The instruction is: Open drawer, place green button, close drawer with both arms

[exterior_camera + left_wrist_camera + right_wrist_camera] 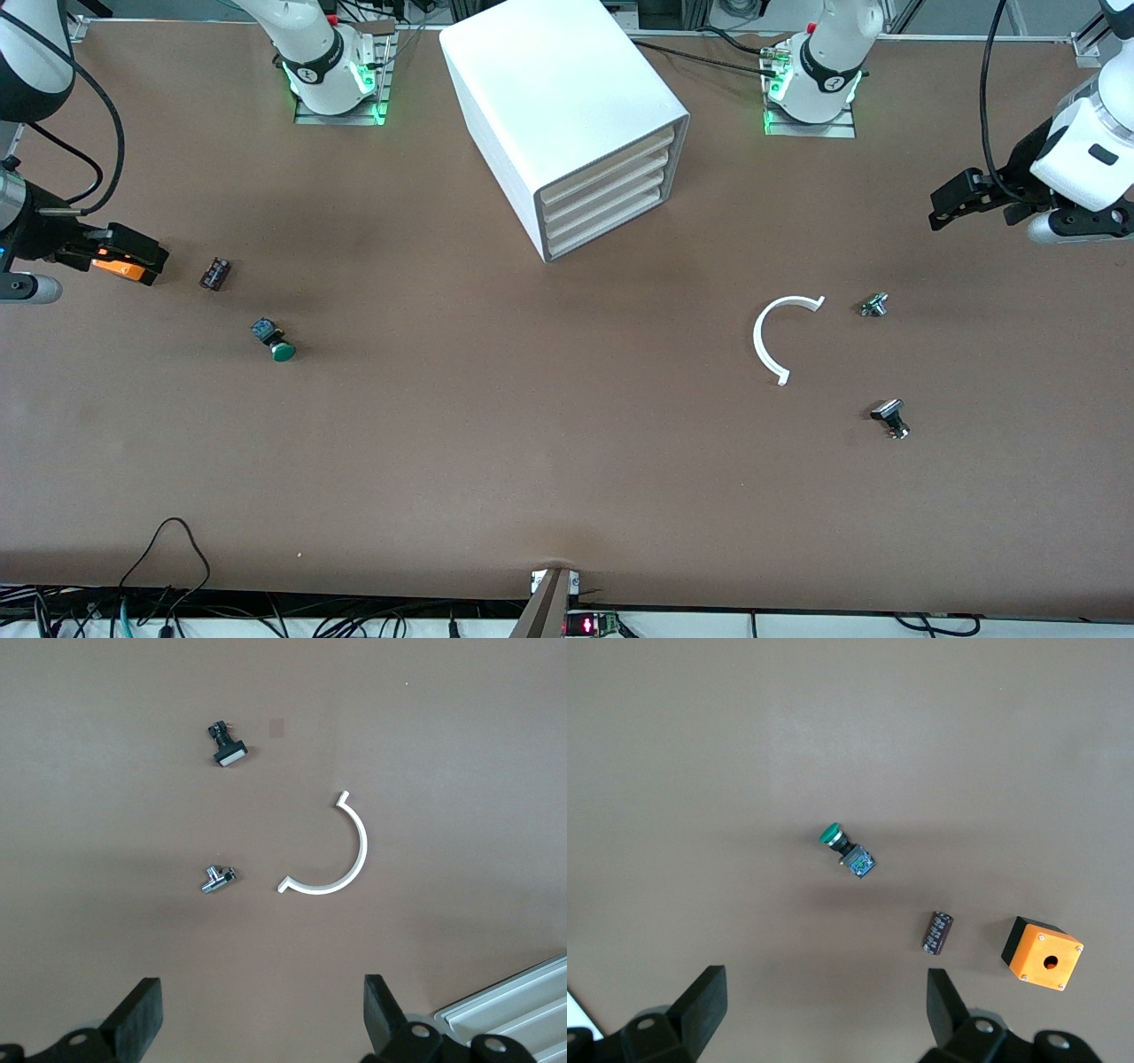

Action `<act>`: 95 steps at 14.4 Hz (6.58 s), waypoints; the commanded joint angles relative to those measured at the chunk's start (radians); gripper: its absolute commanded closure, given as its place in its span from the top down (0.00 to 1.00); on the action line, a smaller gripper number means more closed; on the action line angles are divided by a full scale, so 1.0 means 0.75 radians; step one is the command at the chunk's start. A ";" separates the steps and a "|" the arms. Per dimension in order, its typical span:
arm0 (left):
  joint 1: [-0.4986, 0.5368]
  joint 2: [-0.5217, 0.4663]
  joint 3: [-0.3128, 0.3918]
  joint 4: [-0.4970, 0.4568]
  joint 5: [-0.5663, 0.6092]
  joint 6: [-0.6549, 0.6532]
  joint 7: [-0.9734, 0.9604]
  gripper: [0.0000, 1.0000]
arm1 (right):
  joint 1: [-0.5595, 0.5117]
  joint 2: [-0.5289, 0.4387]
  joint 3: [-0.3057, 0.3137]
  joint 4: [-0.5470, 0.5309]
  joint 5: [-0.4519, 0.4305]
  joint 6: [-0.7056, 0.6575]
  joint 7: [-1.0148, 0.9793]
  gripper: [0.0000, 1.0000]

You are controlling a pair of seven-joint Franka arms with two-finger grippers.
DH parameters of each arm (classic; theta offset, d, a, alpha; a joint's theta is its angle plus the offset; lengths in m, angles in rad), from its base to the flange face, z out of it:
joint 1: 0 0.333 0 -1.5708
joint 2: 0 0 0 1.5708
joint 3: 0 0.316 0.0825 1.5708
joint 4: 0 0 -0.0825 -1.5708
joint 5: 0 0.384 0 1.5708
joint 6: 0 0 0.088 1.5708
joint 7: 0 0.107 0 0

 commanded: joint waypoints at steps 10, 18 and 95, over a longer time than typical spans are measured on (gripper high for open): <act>-0.008 0.062 -0.006 0.113 0.048 -0.086 -0.025 1.00 | -0.010 -0.015 0.005 0.000 -0.005 0.000 -0.023 1.00; -0.008 0.062 -0.006 0.113 0.048 -0.086 -0.025 1.00 | -0.012 -0.009 0.005 -0.002 -0.003 -0.002 -0.021 1.00; -0.345 0.925 -0.302 -0.566 -1.549 0.509 0.934 0.30 | -0.084 0.456 0.052 -0.544 0.137 0.933 -1.230 0.21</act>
